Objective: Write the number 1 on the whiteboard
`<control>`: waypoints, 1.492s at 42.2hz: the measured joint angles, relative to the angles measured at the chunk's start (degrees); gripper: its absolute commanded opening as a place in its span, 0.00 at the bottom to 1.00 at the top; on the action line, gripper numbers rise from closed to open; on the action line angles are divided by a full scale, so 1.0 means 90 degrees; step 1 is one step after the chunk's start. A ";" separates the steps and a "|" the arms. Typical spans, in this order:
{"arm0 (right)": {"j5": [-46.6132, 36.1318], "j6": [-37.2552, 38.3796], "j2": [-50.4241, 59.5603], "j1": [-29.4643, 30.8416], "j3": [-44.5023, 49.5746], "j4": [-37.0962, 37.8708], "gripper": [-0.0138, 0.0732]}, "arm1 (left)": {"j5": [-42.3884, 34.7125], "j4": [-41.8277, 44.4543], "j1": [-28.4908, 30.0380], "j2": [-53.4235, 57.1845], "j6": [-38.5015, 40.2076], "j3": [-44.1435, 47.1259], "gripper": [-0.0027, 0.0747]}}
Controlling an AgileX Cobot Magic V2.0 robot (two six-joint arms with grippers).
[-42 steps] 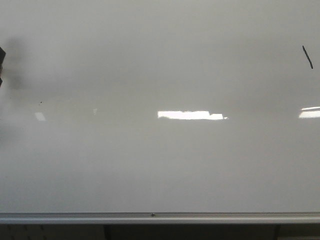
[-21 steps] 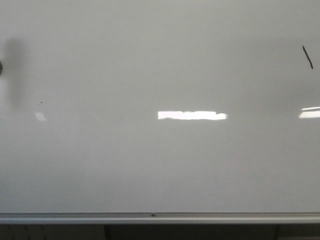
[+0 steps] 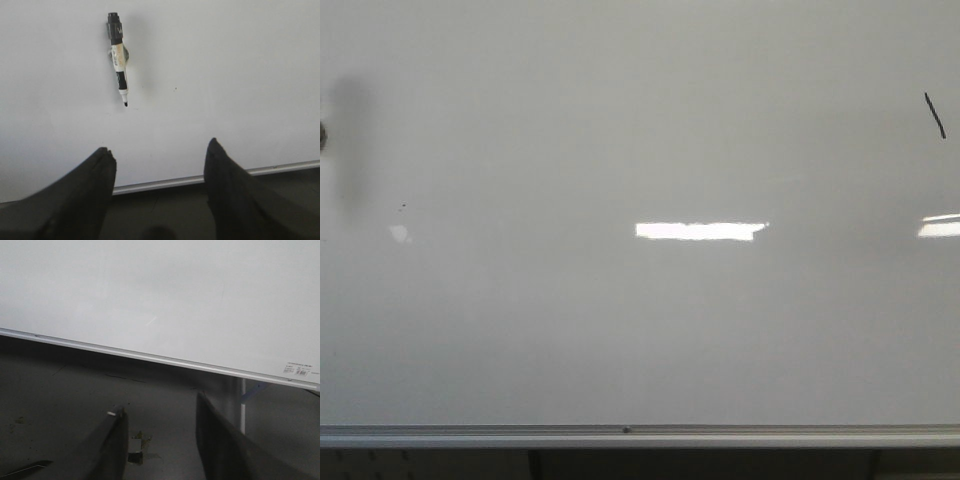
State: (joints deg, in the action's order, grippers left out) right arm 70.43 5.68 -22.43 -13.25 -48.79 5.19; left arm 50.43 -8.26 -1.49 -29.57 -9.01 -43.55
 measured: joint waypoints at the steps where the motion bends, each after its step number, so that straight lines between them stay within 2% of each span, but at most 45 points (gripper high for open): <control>1: -0.0027 0.0000 0.0012 0.0000 0.0034 0.0000 0.57 | 0.0129 0.0062 0.0000 0.0115 0.0000 0.0011 0.53; 11: -0.0142 0.0000 0.0058 0.0000 0.0067 0.0000 0.57 | 0.0739 0.1151 0.0039 0.0764 0.1001 0.0016 0.53; 25: -0.0166 0.0000 0.0058 0.0000 0.0067 0.0000 0.55 | 0.0930 0.1347 -0.0726 0.0820 0.1104 0.0016 0.53; 29: -0.0166 0.0000 0.0058 0.0000 0.0067 0.0000 0.42 | 0.0930 0.1347 -0.0768 0.0820 0.1104 0.0016 0.49; 35: -0.0166 -0.0013 0.0058 0.0000 0.0067 0.0000 0.16 | 0.0854 0.1358 -0.0768 0.0820 0.1124 0.0016 0.26; 39: -0.0166 -0.0013 0.0058 0.0000 0.0067 0.0000 0.04 | 0.0754 0.1361 -0.0768 0.0820 0.1151 0.0016 0.11; 42: -0.0166 -0.0013 0.0058 0.0000 0.0067 0.0000 0.05 | 0.0713 0.1372 -0.0768 0.0820 0.1150 0.0016 0.01; 63: -0.0087 -0.0013 0.0058 0.0000 0.0067 0.0000 0.05 | 0.0715 0.1372 -0.0768 0.0820 0.1150 0.0016 0.01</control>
State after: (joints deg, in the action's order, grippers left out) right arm 69.64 5.56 -21.91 -13.25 -48.18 5.19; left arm 56.86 4.09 -8.41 -22.19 1.34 -43.40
